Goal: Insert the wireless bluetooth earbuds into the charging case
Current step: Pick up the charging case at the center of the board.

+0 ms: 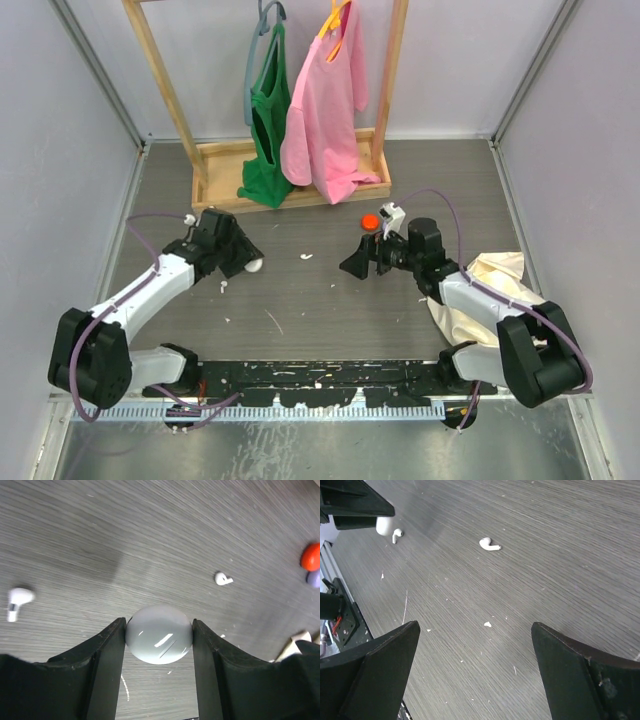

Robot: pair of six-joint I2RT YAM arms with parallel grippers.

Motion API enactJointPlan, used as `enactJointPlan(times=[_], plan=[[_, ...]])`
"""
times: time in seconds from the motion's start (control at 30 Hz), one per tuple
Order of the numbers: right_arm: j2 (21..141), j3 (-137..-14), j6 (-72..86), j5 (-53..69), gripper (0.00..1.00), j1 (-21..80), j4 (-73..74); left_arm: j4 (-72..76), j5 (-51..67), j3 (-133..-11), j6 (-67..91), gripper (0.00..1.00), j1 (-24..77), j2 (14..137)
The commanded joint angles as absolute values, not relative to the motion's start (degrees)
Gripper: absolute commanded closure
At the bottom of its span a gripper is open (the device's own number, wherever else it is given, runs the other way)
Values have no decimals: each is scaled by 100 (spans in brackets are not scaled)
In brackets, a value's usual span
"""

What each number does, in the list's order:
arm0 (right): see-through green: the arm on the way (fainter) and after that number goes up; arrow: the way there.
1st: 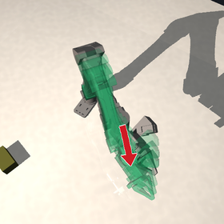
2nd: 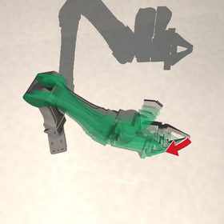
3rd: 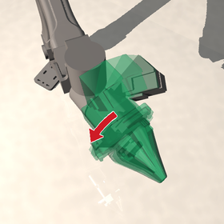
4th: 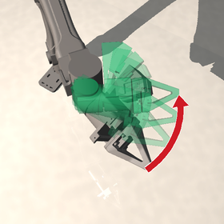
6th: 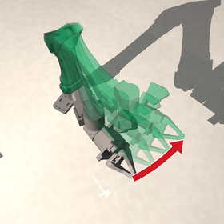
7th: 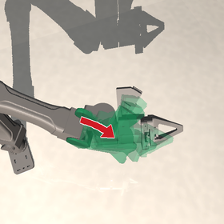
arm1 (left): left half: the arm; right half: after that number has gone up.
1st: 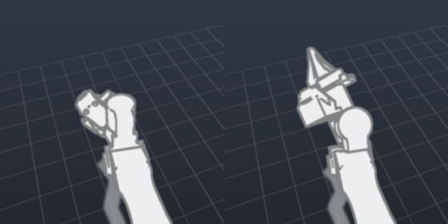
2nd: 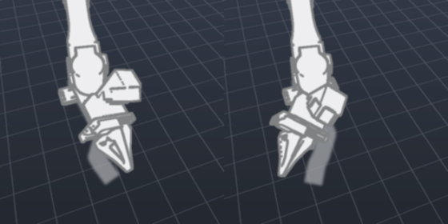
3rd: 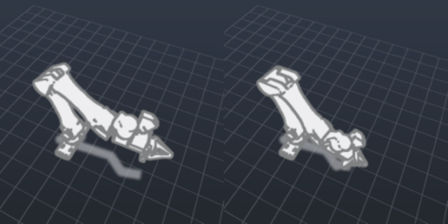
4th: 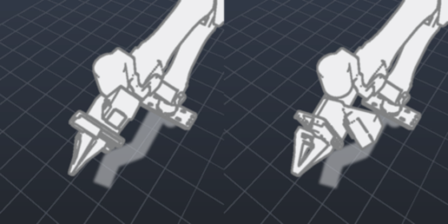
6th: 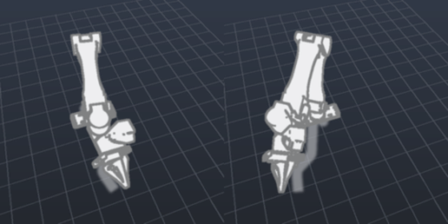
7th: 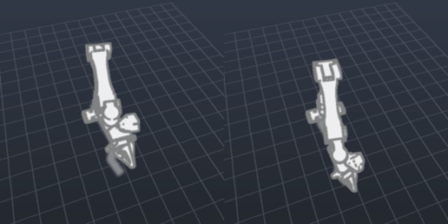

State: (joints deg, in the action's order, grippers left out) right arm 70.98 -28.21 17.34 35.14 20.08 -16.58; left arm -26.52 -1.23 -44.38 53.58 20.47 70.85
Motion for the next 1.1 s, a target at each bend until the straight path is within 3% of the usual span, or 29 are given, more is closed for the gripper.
enactJointPlan(times=[0.0, 0.3, 0.83, 1.07], plan=[[6877, -3087, 1355, 3090, 0, 2393, -1806, -1644, -314, -4210, 6161, 60, 2558, 6855], [7088, -2695, 1664, 2491, 0, 3229, -2830, -398, -871, -3615, 7687, 59, 3431, 7091], [7756, -2622, 1959, 853, 0, 4516, -4439, 376, -1140, -3514, 8705, 57, 4100, 7216], [7729, -2372, 2038, 252, 22, 4754, -5227, 547, -1268, -3474, 9016, 57, 4324, 7181]])
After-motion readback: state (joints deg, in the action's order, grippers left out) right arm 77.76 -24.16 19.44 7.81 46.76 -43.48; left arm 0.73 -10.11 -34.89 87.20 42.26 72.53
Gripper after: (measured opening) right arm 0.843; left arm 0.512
